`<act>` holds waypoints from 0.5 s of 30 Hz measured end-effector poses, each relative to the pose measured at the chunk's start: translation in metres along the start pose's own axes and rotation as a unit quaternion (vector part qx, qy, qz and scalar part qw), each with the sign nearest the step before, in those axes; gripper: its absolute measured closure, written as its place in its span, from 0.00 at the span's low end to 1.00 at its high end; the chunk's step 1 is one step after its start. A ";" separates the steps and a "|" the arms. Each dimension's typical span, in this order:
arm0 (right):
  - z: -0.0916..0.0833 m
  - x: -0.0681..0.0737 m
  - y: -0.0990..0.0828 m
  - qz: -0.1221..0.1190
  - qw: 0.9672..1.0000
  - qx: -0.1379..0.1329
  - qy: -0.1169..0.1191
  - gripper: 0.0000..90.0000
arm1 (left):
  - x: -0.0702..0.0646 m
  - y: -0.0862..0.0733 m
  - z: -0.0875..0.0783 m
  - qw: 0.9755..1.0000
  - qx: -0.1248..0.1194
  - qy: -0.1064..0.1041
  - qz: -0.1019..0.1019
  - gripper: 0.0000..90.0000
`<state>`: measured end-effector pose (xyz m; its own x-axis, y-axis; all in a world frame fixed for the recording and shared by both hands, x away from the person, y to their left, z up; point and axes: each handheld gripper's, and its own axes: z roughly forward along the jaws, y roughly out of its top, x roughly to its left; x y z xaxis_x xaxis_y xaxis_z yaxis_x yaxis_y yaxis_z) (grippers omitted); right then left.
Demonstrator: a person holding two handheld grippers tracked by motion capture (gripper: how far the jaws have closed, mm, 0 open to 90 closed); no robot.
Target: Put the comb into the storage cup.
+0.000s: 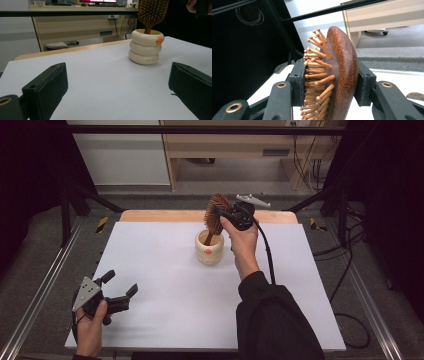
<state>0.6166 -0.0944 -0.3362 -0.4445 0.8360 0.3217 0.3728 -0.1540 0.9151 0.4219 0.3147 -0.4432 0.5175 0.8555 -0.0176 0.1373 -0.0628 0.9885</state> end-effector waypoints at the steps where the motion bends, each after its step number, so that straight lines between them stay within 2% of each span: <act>1: 0.000 0.000 0.000 0.000 1.000 0.001 0.000 0.58 | 0.000 0.000 0.000 1.000 0.000 0.000 0.000 0.03; 15: 0.002 0.001 -0.003 0.001 1.000 0.004 0.000 0.58 | 0.000 0.000 0.000 1.000 0.000 0.000 0.000 0.03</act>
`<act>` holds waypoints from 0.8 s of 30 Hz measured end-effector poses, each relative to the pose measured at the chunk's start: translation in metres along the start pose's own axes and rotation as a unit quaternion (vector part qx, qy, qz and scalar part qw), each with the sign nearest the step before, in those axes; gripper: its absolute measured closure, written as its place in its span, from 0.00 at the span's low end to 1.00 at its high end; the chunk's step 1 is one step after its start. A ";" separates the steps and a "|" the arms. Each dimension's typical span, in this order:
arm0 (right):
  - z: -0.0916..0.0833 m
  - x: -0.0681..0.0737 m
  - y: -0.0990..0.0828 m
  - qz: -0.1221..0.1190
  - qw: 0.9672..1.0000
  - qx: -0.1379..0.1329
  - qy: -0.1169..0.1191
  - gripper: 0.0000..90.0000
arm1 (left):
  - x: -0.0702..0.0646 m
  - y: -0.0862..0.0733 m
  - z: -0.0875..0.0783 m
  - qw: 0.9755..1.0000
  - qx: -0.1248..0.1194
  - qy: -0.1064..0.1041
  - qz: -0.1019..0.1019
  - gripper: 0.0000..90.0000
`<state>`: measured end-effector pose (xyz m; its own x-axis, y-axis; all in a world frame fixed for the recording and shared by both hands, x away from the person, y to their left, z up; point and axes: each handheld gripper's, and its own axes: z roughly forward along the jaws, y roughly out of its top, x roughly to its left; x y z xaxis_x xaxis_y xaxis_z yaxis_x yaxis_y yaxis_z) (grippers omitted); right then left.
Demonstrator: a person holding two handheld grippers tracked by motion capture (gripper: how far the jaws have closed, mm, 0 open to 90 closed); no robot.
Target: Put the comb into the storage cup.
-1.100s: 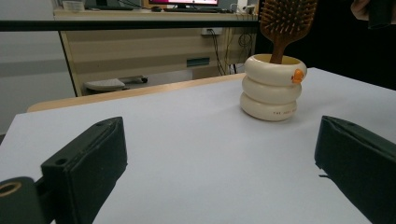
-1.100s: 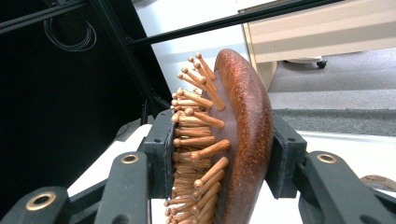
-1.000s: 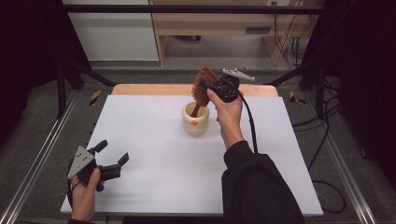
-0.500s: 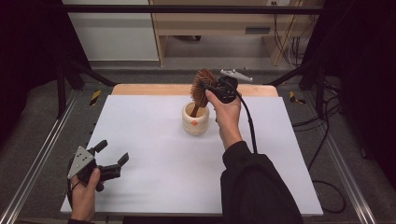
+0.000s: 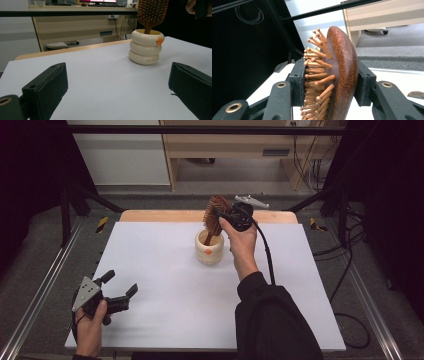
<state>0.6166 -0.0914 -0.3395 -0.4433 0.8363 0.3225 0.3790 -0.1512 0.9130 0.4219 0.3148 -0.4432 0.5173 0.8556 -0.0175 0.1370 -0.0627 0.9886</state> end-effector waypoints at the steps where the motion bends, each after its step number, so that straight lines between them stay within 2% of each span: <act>1: 0.000 0.000 0.000 -0.001 1.000 0.001 0.000 0.58 | 0.000 0.000 0.000 1.000 0.000 0.000 0.000 0.03; 24: 0.004 -0.002 -0.010 0.008 1.000 0.005 -0.001 0.58 | 0.000 0.000 0.000 1.000 0.003 -0.001 0.004 0.03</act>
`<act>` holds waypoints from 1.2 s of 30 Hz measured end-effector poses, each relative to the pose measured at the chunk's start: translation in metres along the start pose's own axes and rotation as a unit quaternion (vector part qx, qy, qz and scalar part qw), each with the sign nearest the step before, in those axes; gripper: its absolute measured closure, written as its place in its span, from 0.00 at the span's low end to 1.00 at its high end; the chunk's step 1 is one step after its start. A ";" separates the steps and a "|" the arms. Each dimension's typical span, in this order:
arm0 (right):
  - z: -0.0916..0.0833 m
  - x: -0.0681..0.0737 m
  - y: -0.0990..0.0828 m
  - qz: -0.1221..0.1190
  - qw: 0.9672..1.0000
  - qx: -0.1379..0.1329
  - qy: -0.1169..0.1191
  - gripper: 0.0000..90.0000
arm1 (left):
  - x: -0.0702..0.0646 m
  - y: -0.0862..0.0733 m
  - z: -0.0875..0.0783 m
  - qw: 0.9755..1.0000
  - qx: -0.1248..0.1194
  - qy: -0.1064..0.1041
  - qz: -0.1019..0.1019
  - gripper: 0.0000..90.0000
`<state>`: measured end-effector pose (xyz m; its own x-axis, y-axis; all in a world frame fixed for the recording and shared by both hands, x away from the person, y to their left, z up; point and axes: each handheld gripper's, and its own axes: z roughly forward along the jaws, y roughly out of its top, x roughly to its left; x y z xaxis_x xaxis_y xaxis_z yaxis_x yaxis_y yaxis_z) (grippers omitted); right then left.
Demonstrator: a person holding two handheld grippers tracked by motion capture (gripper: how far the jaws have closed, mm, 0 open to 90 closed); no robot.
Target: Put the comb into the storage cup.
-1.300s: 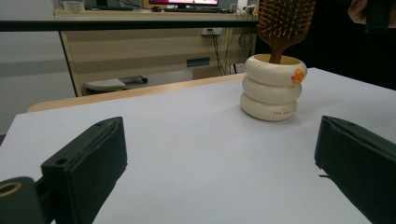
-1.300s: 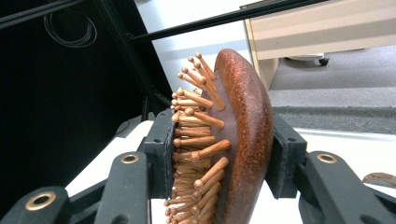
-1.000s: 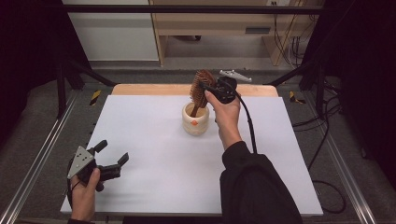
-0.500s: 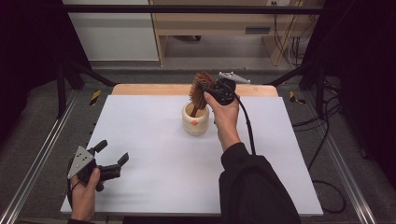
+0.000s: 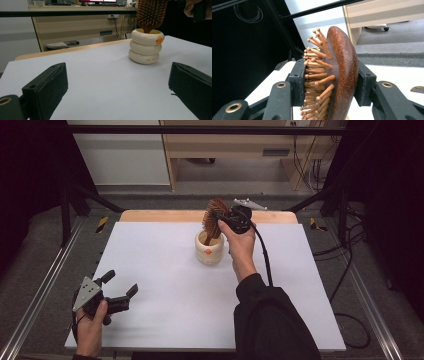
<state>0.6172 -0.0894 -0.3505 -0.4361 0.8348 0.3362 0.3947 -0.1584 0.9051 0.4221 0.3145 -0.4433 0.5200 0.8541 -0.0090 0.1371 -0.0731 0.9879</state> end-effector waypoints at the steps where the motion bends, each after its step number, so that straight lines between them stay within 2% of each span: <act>1: 0.000 0.000 0.000 0.001 1.000 0.001 0.000 0.58 | 0.000 0.000 0.000 1.000 0.000 0.000 0.000 0.03; 36: 0.001 0.000 -0.002 0.005 1.000 0.002 0.009 0.58 | 0.000 0.000 0.000 1.000 0.001 0.000 0.000 0.03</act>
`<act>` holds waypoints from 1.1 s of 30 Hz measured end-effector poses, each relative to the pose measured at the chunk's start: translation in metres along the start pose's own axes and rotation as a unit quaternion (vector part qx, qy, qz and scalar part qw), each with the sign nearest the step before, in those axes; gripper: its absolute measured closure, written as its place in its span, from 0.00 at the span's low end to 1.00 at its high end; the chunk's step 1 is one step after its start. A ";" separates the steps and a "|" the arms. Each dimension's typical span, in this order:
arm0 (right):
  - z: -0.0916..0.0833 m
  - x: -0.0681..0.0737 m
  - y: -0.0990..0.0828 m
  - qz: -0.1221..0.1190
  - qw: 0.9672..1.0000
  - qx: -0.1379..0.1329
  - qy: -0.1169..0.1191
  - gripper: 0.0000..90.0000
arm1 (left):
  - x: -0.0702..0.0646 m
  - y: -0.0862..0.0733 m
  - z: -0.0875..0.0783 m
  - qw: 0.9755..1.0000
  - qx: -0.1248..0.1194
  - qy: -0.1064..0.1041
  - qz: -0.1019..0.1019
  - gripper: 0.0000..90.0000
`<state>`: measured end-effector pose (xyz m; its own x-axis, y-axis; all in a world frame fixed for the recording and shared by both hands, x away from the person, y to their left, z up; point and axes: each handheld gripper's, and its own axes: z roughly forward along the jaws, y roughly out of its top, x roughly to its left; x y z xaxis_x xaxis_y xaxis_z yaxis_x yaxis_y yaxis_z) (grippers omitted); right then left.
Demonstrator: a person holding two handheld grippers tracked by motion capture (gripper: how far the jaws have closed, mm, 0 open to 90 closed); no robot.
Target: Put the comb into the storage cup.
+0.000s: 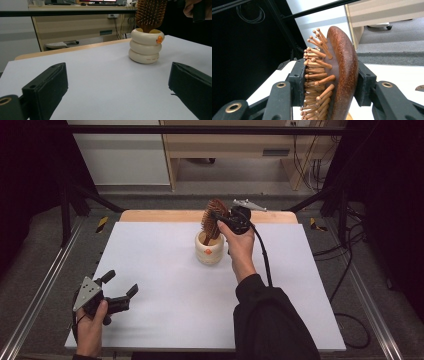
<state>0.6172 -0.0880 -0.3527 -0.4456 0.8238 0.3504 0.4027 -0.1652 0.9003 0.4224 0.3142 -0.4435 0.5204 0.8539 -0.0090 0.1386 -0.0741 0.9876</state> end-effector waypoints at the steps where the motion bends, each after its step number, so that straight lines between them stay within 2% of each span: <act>1: 0.000 0.000 0.000 0.000 1.000 0.000 0.000 0.58 | 0.000 0.000 0.000 1.000 0.000 0.000 0.000 0.03; 33: -0.001 -0.006 -0.002 0.008 1.000 -0.002 -0.003 0.57 | 0.000 0.000 0.000 1.000 0.001 0.000 0.001 0.03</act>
<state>0.6181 -0.0934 -0.3558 -0.4344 0.8239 0.3641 0.4069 -0.1811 0.8953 0.4225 0.3140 -0.4437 0.5208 0.8536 -0.0075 0.1396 -0.0765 0.9873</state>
